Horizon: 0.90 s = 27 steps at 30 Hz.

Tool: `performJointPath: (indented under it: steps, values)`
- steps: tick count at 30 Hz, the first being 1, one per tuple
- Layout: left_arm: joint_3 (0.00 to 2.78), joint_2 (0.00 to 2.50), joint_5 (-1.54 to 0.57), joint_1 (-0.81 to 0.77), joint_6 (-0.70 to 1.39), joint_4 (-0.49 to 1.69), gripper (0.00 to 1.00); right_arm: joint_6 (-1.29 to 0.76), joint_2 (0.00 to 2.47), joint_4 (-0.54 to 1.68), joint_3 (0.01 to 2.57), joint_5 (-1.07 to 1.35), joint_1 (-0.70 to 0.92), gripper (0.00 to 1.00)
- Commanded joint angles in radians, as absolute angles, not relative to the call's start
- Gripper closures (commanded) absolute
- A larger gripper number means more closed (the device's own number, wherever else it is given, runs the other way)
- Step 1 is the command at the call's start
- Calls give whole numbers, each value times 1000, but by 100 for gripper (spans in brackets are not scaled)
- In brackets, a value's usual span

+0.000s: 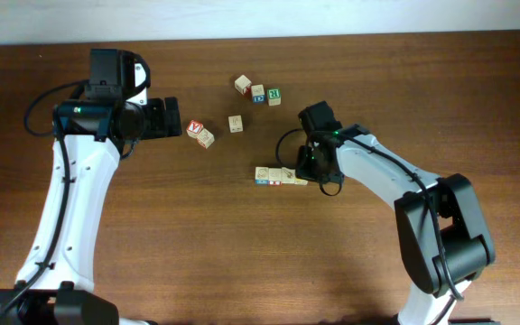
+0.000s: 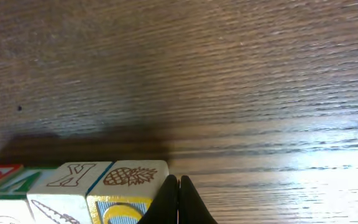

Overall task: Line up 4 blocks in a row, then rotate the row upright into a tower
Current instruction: 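Bring the left gripper in and clamp the row ends with both grippers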

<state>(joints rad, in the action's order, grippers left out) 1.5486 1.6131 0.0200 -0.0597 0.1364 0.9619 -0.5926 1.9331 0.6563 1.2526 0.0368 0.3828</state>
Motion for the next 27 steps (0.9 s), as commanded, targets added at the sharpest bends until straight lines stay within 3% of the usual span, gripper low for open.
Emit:
performJointPath:
  steps: [1,7,11,12,13,14,15,16,19,27]
  values:
    - [1556,1608,31,-58,145,963,1,-543,1942,619,1243,58,380,96]
    - [1556,1608,31,-58,145,963,1,-448,1940,562,1245,136,374,94]
    - [1556,1608,-41,-58,145,973,1,-295,1937,596,1245,423,215,91]
    - [1551,1611,-51,-59,147,995,34,-295,1937,606,1245,427,206,91]
    - [1502,1631,-57,-65,291,1003,100,-295,1937,609,1244,426,210,92]
    - [1428,1664,-163,-65,348,968,100,-295,1937,604,1238,407,210,91]
    - [1334,1699,-409,-71,343,833,100,-296,1937,568,1212,413,209,91]
    - [1220,1726,-489,-99,344,656,100,-295,1937,552,1195,437,209,92]
    - [1098,1824,-536,-181,363,448,100,-292,1938,515,1174,463,209,92]
    - [1098,1932,-543,-277,404,396,100,-292,1938,512,1168,460,210,92]
